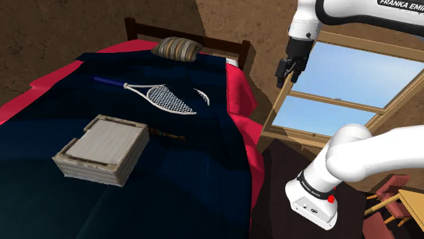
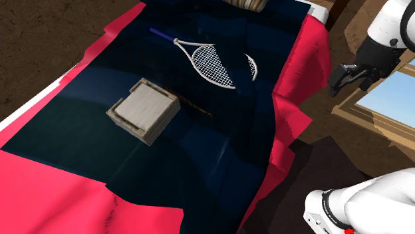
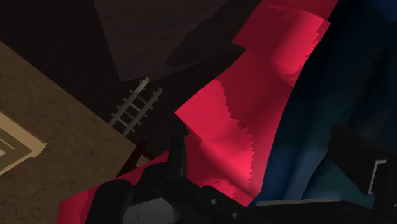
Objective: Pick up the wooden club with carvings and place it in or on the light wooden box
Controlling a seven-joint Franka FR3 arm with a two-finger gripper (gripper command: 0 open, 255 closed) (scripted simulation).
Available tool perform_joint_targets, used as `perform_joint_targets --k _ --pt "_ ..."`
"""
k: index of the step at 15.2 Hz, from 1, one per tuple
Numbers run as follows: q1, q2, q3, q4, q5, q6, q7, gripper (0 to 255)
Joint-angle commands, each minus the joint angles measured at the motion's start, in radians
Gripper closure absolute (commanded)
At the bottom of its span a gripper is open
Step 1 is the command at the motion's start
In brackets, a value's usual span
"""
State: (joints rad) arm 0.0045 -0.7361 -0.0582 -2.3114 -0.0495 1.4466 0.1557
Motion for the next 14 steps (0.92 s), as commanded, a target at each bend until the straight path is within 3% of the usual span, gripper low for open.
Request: perform_joint_targets --k 1,14 --pt "0.0 0.0 0.0 0.0 0.0 0.0 0.0 0" --pt "0.15 0.191 0.073 -0.151 0.078 0.501 -0.11 0"
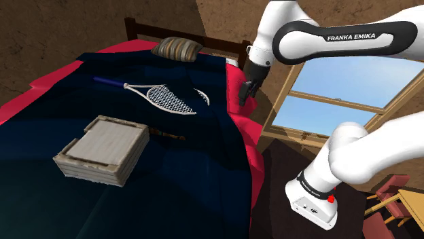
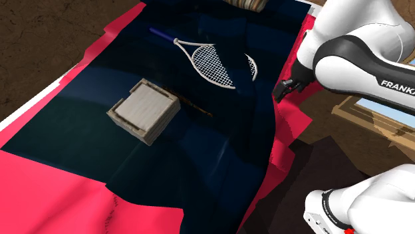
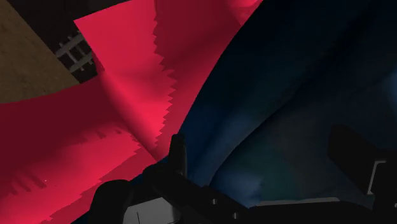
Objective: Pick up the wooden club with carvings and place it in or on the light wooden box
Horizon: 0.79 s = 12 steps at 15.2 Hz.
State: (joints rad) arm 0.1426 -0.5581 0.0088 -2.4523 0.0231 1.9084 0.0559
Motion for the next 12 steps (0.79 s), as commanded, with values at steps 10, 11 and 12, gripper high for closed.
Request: perform_joint_targets --k 10,11,12 --pt "0.12 0.256 0.077 -0.001 0.047 0.399 -0.1 0" --pt "0.13 0.283 0.084 0.006 0.049 0.431 -0.108 0" --pt "0.139 0.31 0.093 0.013 0.051 0.464 -0.117 0"
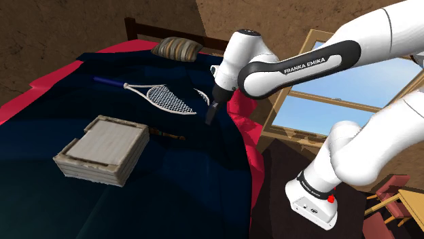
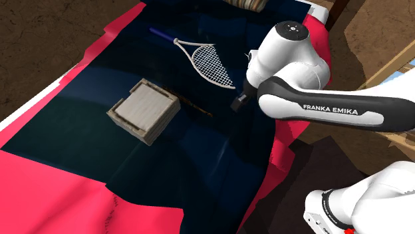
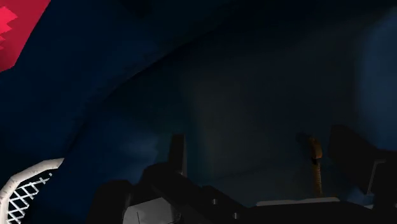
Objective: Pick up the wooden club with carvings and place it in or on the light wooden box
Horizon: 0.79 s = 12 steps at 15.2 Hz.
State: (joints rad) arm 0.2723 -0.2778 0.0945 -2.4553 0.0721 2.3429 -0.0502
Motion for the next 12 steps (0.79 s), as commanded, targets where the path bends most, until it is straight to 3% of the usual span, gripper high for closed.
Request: perform_joint_targets --k 1,9,12 --pt "0.018 0.057 0.015 0.024 0.002 0.061 -0.018 0" --pt "0.082 0.281 0.082 0.12 -0.03 0.286 -0.062 0" --pt "0.083 0.309 0.082 0.123 -0.039 0.312 -0.057 0"
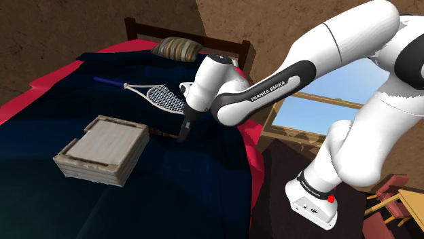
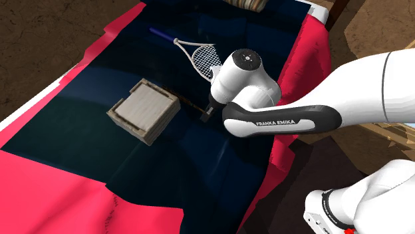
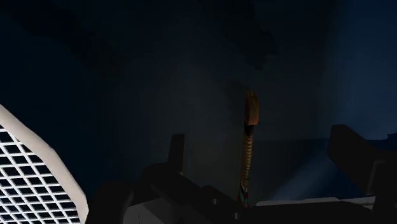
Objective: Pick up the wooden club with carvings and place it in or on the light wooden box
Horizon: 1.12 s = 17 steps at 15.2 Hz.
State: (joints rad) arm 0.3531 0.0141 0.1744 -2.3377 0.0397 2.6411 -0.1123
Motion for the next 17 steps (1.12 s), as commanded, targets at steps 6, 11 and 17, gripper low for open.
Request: perform_joint_targets --k 6,11,17 --pt "0.006 0.092 -0.001 0.015 -0.031 0.078 0.023 0" --pt "0.006 0.092 -0.001 0.015 -0.031 0.078 0.023 0" --pt "0.006 0.092 -0.001 0.015 -0.031 0.078 0.023 255"
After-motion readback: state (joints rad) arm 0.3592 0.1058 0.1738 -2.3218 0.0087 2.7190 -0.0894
